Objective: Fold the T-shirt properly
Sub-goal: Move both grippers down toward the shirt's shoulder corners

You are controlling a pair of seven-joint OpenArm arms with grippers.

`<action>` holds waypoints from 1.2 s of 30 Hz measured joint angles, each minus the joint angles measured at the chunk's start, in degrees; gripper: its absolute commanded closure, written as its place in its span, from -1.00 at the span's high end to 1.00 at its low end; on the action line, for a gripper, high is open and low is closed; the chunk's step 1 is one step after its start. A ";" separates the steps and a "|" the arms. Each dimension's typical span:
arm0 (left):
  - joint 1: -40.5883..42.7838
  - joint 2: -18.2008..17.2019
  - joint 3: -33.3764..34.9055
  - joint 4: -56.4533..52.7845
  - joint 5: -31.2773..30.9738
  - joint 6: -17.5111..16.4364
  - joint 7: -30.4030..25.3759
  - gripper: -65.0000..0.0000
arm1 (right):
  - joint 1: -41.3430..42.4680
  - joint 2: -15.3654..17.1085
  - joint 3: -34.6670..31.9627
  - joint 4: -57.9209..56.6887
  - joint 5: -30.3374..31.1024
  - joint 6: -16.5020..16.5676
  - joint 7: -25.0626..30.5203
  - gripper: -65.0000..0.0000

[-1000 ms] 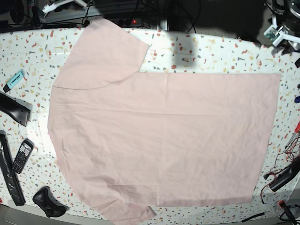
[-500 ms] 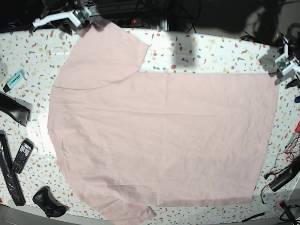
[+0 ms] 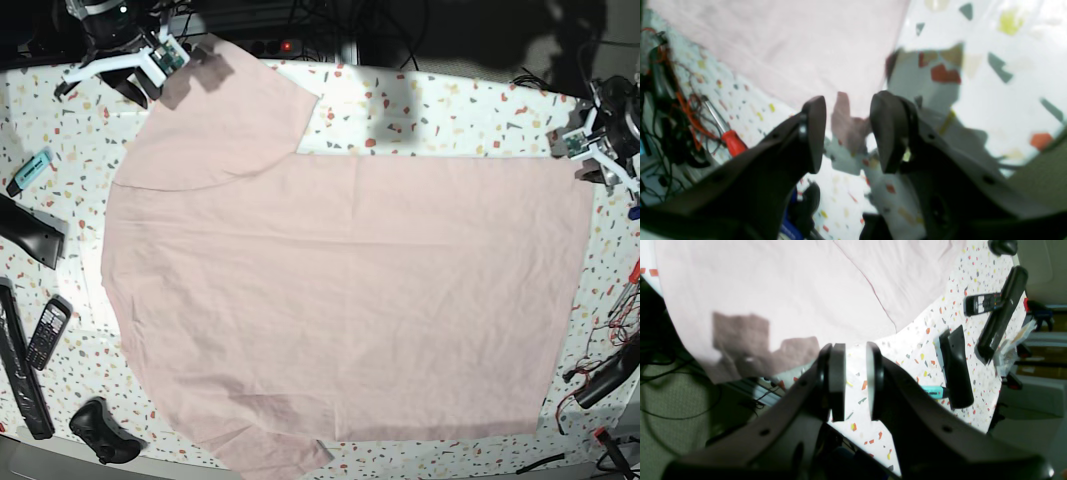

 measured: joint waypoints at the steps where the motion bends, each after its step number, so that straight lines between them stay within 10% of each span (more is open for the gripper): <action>1: -0.94 0.02 1.05 -0.61 0.02 0.13 -0.07 -0.24 | 0.00 0.00 0.00 0.00 0.00 0.00 0.00 -0.67; 20: -7.91 1.42 3.52 -9.57 -0.11 0.61 -1.95 -0.25 | 0.00 0.00 0.00 0.00 0.00 0.00 -0.04 -0.67; 36: -8.04 1.42 3.45 -9.57 0.11 -5.33 -1.33 -0.43 | 0.00 0.00 0.00 0.00 -0.07 0.00 -1.09 -0.67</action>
